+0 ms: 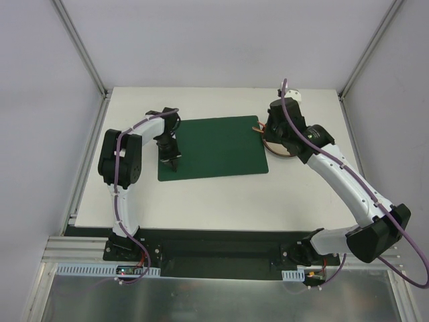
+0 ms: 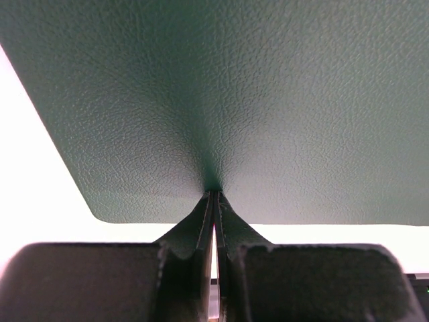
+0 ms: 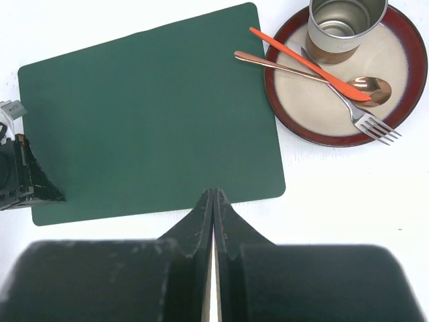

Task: Set the dinner table for one person
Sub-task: Flatten out the napkin at the center of the board.

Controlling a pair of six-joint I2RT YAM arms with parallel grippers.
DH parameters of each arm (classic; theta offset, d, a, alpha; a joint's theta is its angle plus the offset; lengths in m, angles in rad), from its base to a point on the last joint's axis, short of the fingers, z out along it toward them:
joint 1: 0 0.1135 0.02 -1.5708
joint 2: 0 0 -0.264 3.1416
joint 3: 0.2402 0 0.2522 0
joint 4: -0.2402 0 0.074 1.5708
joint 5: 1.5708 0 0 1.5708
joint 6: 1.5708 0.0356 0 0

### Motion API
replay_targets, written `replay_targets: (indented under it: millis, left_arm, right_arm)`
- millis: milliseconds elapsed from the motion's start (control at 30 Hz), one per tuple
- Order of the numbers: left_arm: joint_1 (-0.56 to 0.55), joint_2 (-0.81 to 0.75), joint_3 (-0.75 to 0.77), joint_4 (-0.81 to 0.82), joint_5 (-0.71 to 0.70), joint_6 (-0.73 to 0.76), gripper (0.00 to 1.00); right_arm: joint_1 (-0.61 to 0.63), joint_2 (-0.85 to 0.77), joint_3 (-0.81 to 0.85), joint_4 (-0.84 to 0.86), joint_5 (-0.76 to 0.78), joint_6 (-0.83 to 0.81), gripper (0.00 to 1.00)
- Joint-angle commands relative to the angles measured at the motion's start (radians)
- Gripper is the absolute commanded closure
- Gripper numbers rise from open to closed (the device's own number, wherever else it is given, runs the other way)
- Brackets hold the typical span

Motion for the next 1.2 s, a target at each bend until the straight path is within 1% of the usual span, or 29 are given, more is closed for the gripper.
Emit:
replay_targets:
  millis: [0,533,767,833,867,967,1000,1100,1133,1167]
  left_arm:
    - [0.009,0.013,0.011,0.066,-0.116,0.008,1.0]
    - [0.056,0.051,0.078,0.032,-0.103,0.002,1.0]
    - [0.056,0.046,0.072,0.029,-0.084,0.004,1.0]
    - [0.056,0.033,0.061,0.031,-0.074,0.005,0.91]
    - [0.056,0.025,0.057,0.032,-0.074,0.005,0.79]
    - [0.055,0.002,0.045,0.032,-0.087,0.002,0.66]
    - [0.055,-0.006,0.043,0.032,-0.087,0.002,0.59]
    - [0.055,-0.02,0.04,0.032,-0.079,-0.004,0.48]
    - [0.055,-0.024,0.038,0.032,-0.073,-0.004,0.45]
    - [0.053,-0.029,0.037,0.031,-0.068,-0.007,0.45]
  right_arm:
    - [-0.006,-0.016,0.009,-0.003,0.001,-0.008,0.99]
    - [-0.011,-0.018,0.009,-0.011,-0.001,-0.015,0.99]
    - [-0.015,-0.001,0.015,-0.011,-0.012,-0.008,0.99]
    - [-0.014,0.004,0.018,-0.012,-0.01,-0.004,0.99]
    - [-0.012,0.005,0.017,-0.012,-0.01,0.001,0.98]
    - [-0.014,0.011,0.015,-0.012,-0.016,0.005,0.97]
    - [-0.014,0.015,0.014,-0.012,-0.018,0.005,0.97]
    - [-0.012,0.019,0.011,-0.014,-0.024,0.008,0.97]
    - [-0.014,0.021,0.009,-0.015,-0.025,0.008,0.97]
    - [-0.014,0.019,0.008,-0.017,-0.026,0.01,0.97]
